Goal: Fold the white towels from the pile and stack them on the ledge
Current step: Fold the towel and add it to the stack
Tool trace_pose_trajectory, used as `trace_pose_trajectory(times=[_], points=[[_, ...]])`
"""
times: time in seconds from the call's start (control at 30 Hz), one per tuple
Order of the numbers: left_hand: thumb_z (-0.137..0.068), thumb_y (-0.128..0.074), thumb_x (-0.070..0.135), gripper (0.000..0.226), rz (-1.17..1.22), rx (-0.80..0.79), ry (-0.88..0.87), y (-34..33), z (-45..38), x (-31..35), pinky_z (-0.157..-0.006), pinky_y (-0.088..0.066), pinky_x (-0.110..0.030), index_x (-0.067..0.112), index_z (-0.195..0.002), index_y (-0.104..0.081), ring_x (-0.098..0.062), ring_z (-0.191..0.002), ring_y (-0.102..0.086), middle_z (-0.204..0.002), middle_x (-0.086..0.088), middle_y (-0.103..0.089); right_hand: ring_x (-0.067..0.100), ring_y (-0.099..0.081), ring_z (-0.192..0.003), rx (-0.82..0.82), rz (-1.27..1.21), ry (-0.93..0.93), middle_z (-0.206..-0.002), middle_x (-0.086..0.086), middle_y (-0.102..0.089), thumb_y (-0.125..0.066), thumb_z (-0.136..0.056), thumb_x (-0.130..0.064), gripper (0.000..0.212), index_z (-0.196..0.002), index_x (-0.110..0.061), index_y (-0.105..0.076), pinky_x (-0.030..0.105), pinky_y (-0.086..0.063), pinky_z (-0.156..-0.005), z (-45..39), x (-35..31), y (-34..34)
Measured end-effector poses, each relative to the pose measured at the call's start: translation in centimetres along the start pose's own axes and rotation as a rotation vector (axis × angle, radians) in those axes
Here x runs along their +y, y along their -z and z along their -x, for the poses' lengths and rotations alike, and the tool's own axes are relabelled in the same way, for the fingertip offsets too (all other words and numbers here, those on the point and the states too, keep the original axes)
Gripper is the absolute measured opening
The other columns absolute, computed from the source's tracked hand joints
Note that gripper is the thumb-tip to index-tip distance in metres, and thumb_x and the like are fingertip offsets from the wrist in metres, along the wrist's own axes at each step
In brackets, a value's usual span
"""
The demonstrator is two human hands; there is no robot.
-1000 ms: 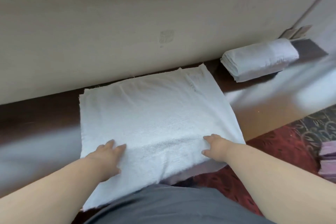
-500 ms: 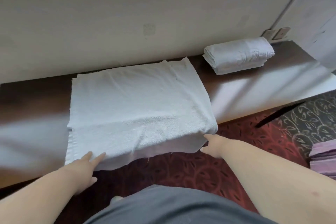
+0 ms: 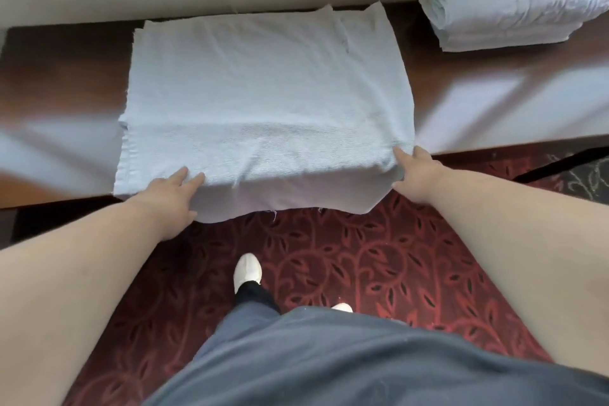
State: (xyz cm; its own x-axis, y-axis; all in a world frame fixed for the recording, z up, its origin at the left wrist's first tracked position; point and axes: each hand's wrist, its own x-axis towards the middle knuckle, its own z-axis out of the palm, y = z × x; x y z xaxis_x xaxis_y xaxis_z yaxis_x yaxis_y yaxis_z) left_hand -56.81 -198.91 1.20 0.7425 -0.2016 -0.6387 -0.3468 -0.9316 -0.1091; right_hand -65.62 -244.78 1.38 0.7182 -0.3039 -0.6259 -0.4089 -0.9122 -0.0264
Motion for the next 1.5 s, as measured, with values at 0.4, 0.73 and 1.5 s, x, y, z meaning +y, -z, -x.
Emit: trace_pose_trajectory(times=[0.4, 0.73, 1.5], points=[[-0.098, -0.051, 0.027, 0.043, 0.4, 0.293, 0.089, -1.1, 1.0, -1.1, -0.115, -0.029, -0.042, 0.025, -0.141, -0.051, -0.03, -0.136, -0.037, -0.149, -0.008, -0.038, 0.029, -0.057, -0.086, 0.398, -0.636, -0.198, -0.121, 0.014, -0.055, -0.069, -0.089, -0.024, 0.033, -0.114, -0.018, -0.049, 0.032, -0.042, -0.076, -2.2, 0.2, -0.9], [-0.099, -0.045, 0.05, 0.067, 0.46, 0.079, 0.695, 0.9, -2.1, -3.4, -0.099, -0.04, -0.038, -0.005, -0.138, -0.046, -0.039, -0.127, -0.046, -0.136, -0.025, -0.047, 0.027, -0.067, -0.088, 0.419, -0.881, -0.282, -0.101, 0.01, -0.074, -0.072, -0.084, -0.029, 0.026, -0.107, -0.017, -0.072, 0.028, -0.049, -0.076, -3.0, -0.3, -0.7], [-0.088, -0.062, 0.023, 0.047, 0.917, 0.239, 0.314, 0.9, 0.3, -1.9, -0.084, -0.042, -0.03, 0.014, -0.132, -0.048, -0.026, -0.103, -0.058, -0.111, -0.003, -0.06, 0.03, -0.059, -0.09, 0.359, -0.896, -0.337, -0.102, 0.007, -0.059, -0.062, -0.081, -0.018, 0.055, -0.134, -0.014, -0.048, 0.034, -0.048, -0.077, -0.3, -5.0, -3.4]])
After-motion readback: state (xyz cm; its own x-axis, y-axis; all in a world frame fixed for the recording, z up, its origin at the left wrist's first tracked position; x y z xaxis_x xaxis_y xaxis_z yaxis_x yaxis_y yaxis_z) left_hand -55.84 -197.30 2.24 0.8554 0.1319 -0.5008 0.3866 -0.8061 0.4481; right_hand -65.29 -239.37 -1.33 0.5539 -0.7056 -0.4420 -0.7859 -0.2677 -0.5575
